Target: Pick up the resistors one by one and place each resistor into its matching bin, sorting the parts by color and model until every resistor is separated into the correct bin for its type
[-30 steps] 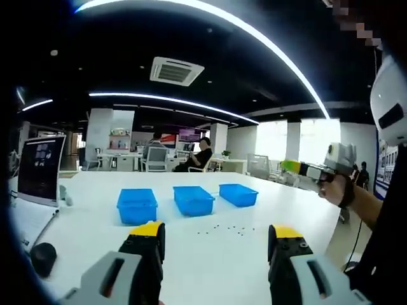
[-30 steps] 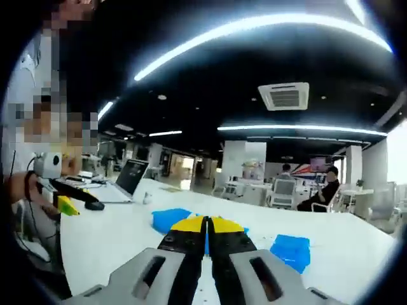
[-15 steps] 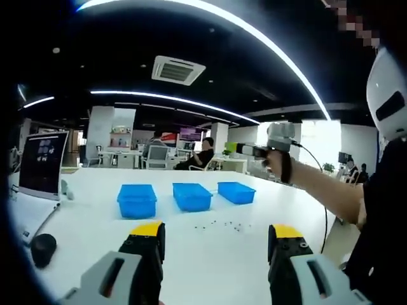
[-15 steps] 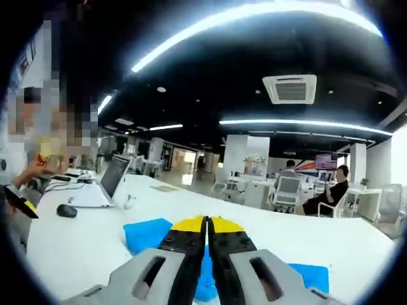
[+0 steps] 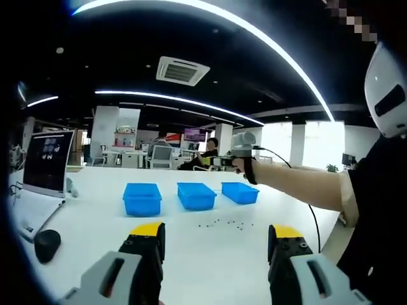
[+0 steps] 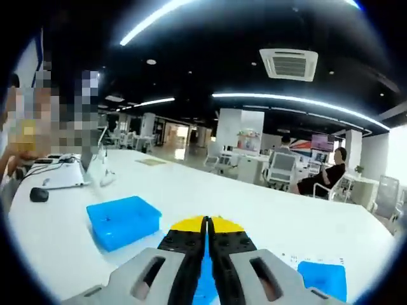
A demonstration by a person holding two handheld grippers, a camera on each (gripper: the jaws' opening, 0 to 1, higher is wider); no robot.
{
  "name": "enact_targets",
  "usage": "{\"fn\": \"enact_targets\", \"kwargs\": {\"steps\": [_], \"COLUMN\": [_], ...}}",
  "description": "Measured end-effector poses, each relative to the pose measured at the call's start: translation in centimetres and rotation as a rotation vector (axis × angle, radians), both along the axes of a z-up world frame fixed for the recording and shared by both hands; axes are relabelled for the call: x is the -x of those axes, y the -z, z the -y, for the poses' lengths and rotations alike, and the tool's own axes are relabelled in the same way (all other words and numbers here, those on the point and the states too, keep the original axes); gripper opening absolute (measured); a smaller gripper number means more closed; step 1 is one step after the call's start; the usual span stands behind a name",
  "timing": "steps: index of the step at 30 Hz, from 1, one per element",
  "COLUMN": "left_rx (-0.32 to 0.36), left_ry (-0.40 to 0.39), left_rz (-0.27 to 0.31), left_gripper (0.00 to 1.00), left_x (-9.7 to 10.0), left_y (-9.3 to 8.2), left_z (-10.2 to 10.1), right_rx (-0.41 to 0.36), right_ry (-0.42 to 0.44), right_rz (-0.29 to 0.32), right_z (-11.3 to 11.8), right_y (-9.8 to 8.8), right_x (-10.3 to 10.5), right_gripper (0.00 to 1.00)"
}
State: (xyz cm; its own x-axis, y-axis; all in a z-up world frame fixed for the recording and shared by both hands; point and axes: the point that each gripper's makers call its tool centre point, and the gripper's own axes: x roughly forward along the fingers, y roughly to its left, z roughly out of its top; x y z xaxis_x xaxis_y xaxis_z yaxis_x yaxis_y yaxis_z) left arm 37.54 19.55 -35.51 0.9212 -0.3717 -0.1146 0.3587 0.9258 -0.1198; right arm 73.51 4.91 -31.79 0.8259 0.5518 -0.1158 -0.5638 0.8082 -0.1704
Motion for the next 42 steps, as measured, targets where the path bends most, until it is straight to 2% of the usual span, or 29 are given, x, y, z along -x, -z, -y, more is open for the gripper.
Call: {"fn": "enact_targets", "kwargs": {"steps": [3, 7, 10, 14, 18, 24, 30, 34, 39, 42], "left_rx": [0.002, 0.0, 0.001, 0.001, 0.0, -0.001, -0.007, -0.008, -0.026, -0.034], "left_ry": [-0.003, 0.004, 0.007, 0.007, 0.008, 0.013, 0.036, 0.055, 0.076, 0.08], "left_rz": [-0.002, -0.003, 0.002, 0.002, 0.005, 0.013, 0.011, 0.009, 0.004, 0.004], "left_gripper": [0.66, 0.66, 0.66, 0.66, 0.66, 0.66, 0.66, 0.66, 0.66, 0.66], "left_x": [0.0, 0.0, 0.0, 0.0, 0.1, -0.5, -1.5, -2.2, -2.7, -2.8], "left_y": [0.1, 0.2, 0.0, 0.0, -0.1, -0.3, -0.4, -0.5, -0.7, -0.8], "left_z": [-0.1, 0.1, 0.2, 0.3, 0.4, 0.3, 0.9, 1.6, 2.4, 2.6], "right_rx": [-0.003, -0.016, -0.016, -0.024, -0.035, -0.062, -0.098, -0.106, -0.105, -0.087], "right_ry": [0.005, 0.0, -0.006, -0.019, -0.044, -0.074, -0.079, -0.07, -0.055, -0.029], "right_rz": [-0.001, 0.023, 0.041, 0.045, 0.036, 0.027, 0.067, 0.083, 0.089, 0.091], "right_z": [0.2, 0.2, 0.1, 0.4, 0.9, 4.0, 8.4, 11.0, 13.8, 15.5], "right_y": [0.3, -0.3, -0.7, -0.8, -0.3, 0.3, -0.2, 0.1, 1.0, 2.1], "right_x": [0.1, 0.5, 0.7, 1.5, 3.3, 8.1, 15.2, 19.3, 24.5, 26.8], "right_gripper": [0.06, 0.22, 0.31, 0.34, 0.36, 0.37, 0.38, 0.39, 0.39, 0.39]}}
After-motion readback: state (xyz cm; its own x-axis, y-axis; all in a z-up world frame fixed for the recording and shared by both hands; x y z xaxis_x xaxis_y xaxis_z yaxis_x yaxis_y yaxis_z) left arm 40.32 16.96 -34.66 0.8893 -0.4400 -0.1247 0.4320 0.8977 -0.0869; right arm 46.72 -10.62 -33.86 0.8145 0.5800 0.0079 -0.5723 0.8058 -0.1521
